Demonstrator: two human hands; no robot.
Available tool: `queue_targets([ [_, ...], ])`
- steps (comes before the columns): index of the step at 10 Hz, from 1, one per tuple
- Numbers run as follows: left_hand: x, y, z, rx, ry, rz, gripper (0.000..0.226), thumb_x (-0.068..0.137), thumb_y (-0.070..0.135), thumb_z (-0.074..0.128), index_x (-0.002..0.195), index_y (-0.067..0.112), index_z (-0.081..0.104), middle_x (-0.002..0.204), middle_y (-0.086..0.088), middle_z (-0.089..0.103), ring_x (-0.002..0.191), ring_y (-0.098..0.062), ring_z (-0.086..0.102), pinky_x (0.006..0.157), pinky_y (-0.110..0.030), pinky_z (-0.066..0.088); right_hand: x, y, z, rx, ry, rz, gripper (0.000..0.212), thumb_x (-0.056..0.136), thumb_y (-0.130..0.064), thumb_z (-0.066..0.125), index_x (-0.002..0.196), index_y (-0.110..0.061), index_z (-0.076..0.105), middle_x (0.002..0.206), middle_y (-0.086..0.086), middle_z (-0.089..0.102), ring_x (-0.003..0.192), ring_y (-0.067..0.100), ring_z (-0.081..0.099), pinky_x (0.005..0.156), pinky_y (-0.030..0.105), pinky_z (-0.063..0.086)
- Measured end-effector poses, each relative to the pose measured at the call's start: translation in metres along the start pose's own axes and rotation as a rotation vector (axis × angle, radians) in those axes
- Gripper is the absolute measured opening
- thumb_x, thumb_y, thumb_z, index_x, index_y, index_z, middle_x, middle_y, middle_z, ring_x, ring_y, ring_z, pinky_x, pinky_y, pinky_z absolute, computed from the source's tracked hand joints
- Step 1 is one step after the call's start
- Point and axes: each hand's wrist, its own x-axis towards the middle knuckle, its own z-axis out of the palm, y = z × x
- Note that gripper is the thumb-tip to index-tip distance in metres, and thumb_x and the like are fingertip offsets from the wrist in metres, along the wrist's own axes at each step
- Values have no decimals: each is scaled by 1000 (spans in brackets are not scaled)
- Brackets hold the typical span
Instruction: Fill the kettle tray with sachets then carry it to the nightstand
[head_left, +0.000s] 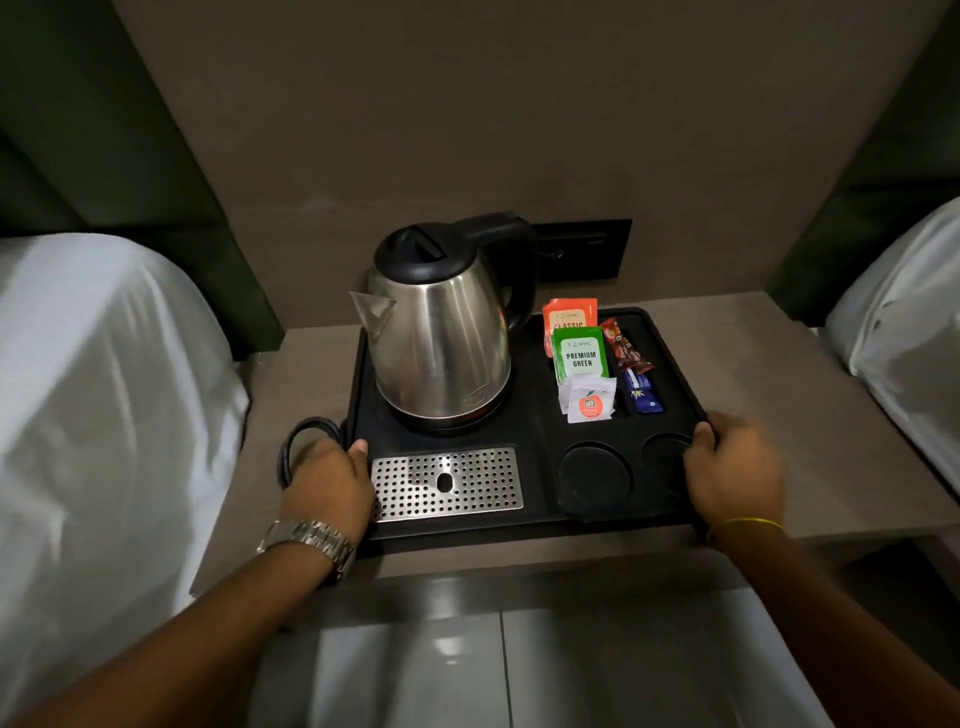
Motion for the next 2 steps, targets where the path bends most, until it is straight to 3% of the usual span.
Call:
queue_targets([
  [1, -4, 15, -22, 134, -125, -70, 49, 102, 44, 38, 106, -1, 55, 106, -23, 64, 99, -43, 63, 82, -45, 51, -8, -15, -19, -53, -116, -13, 37, 105, -31, 47, 125, -3, 61, 124, 26, 61, 108, 43, 61, 89, 48, 49],
  [2, -7, 56, -85, 494, -116, -42, 66, 99, 53, 32, 144, 5, 41, 144, -16, 40, 133, -38, 41, 105, -58, 45, -4, -57, -81, -212, -96, -145, 71, 100, -44, 50, 158, -11, 28, 159, 15, 35, 138, 40, 44, 103, 61, 42],
])
